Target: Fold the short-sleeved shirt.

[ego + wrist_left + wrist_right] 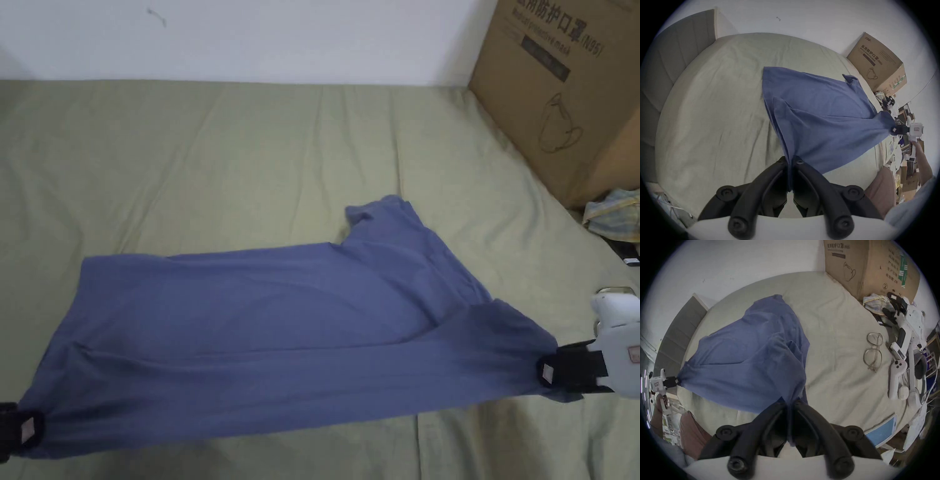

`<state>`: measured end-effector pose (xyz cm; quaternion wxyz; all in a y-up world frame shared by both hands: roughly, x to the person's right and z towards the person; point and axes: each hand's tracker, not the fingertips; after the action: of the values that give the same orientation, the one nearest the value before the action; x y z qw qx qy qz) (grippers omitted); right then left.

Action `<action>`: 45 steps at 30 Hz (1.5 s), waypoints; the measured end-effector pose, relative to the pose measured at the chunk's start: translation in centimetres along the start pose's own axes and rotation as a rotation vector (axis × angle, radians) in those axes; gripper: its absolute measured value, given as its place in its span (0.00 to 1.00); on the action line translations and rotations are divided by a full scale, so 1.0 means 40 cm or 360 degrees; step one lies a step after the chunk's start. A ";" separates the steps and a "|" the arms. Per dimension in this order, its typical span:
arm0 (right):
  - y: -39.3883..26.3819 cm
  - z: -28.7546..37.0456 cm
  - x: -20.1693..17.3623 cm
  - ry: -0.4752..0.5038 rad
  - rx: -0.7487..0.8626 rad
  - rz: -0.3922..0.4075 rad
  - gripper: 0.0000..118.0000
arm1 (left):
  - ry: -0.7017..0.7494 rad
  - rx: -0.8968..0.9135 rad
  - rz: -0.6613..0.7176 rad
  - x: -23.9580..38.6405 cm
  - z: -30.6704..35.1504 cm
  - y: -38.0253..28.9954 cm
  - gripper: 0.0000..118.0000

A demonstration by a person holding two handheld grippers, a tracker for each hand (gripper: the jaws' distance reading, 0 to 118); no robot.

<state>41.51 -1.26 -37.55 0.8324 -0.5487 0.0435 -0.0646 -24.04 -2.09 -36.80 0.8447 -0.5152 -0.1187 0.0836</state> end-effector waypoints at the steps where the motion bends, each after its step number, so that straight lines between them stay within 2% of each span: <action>1: -0.010 -0.009 -0.003 -0.0019 -0.0012 0.0023 0.04 | -0.0004 -0.0003 -0.0009 -0.006 -0.004 -0.016 0.03; 4: -0.041 -0.057 -0.003 -0.0035 -0.0096 -0.0032 0.04 | 0.0008 -0.0043 0.0042 -0.021 -0.039 -0.040 0.03; 5: -0.051 -0.072 -0.002 -0.0047 -0.0118 -0.0051 0.09 | 0.0004 -0.0049 0.0067 -0.026 -0.051 -0.042 0.04; 6: -0.059 -0.091 -0.002 -0.0078 -0.0132 -0.0049 0.21 | 0.0008 -0.0049 0.0089 -0.028 -0.060 -0.044 0.10; 7: -0.069 -0.103 -0.006 -0.0207 -0.0149 -0.0031 0.39 | 0.0023 -0.0038 0.0101 -0.028 -0.064 -0.046 0.27; 8: -0.076 -0.110 -0.013 -0.0343 -0.0148 -0.0009 0.71 | 0.0062 -0.0027 0.0113 -0.026 -0.065 -0.045 0.69; 9: -0.081 -0.112 -0.016 -0.0407 -0.0140 0.0013 0.84 | 0.0129 -0.0028 0.0111 -0.028 -0.068 -0.041 0.93; 10: -0.079 -0.114 -0.010 -0.0373 -0.0131 0.0003 0.84 | 0.0151 -0.0035 0.0099 -0.025 -0.068 -0.036 1.00; 13: -0.061 -0.075 -0.046 -0.0355 -0.0017 -0.0031 0.84 | 0.0180 0.0063 0.0034 0.012 -0.033 -0.008 0.97; 15: -0.033 -0.046 -0.096 -0.0407 0.0080 0.0040 0.84 | 0.0244 0.0108 -0.0038 0.048 -0.011 0.016 0.97; 18: 0.012 -0.002 -0.207 -0.0402 0.0266 0.0176 0.84 | 0.0357 0.0192 -0.0100 0.115 0.012 0.054 0.97; 19: 0.028 0.004 -0.241 -0.0410 0.0304 0.0198 0.84 | 0.0377 0.0217 -0.0119 0.136 0.019 0.066 0.97; 21: 0.057 0.010 -0.299 -0.0327 0.0391 0.0188 0.84 | 0.0411 0.0290 -0.0160 0.174 0.021 0.085 0.94; 22: 0.079 -0.009 -0.304 -0.0263 0.0420 0.0179 0.84 | 0.0394 0.0315 -0.0174 0.190 0.024 0.096 0.88; 23: 0.092 -0.015 -0.322 -0.0226 0.0433 0.0180 0.83 | 0.0363 0.0354 -0.0180 0.202 0.024 0.106 0.67; 24: 0.107 -0.024 -0.345 -0.0186 0.0453 0.0204 0.76 | 0.0324 0.0386 -0.0183 0.211 0.019 0.121 0.39; 25: 0.122 -0.033 -0.363 -0.0187 0.0468 0.0235 0.54 | 0.0319 0.0373 -0.0178 0.198 -0.003 0.130 0.07; 26: 0.136 -0.047 -0.380 -0.0216 0.0468 0.0254 0.07 | 0.0321 0.0404 -0.0145 0.199 -0.015 0.146 0.00; 27: 0.148 -0.065 -0.394 -0.0250 0.0531 0.0249 0.00 | 0.0325 0.0372 -0.0157 0.195 -0.030 0.173 0.00; 29: 0.173 -0.084 -0.398 -0.0219 0.0478 0.0281 0.00 | 0.0312 0.0345 -0.0137 0.170 -0.061 0.223 0.00; 32: 0.208 -0.101 -0.397 -0.0179 0.0466 0.0260 0.00 | 0.0312 0.0305 -0.0075 0.096 -0.131 0.349 0.00; 34: 0.235 -0.108 -0.387 -0.0173 0.0441 0.0269 0.00 | 0.0311 0.0187 0.0021 0.019 -0.214 0.442 0.00; 35: 0.241 -0.117 -0.381 -0.0179 0.0427 0.0276 0.00 | 0.0332 0.0129 0.0068 -0.008 -0.247 0.472 0.01; 36: 0.246 -0.128 -0.371 -0.0191 0.0412 0.0282 0.00 | 0.0360 0.0131 0.0115 -0.037 -0.281 0.502 0.10; 37: 0.251 -0.139 -0.361 -0.0197 0.0399 0.0284 0.00 | 0.0369 0.0127 0.0112 -0.056 -0.308 0.522 0.32; 38: 0.265 -0.137 -0.353 -0.0200 0.0384 0.0281 0.00 | 0.0377 0.0116 0.0120 -0.073 -0.335 0.542 0.78; 39: 0.269 -0.148 -0.342 -0.0207 0.0368 0.0270 0.00 | 0.0386 0.0080 0.0118 -0.091 -0.366 0.560 0.99; 45: 0.284 -0.209 -0.281 -0.0199 0.0296 0.0161 0.00 | 0.0463 -0.0053 0.0026 -0.105 -0.489 0.561 0.96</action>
<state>29.88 -2.70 -51.27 0.8830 -0.4691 0.0130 0.0082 -22.89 -9.61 -65.89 0.8435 -0.5369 0.0078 0.0129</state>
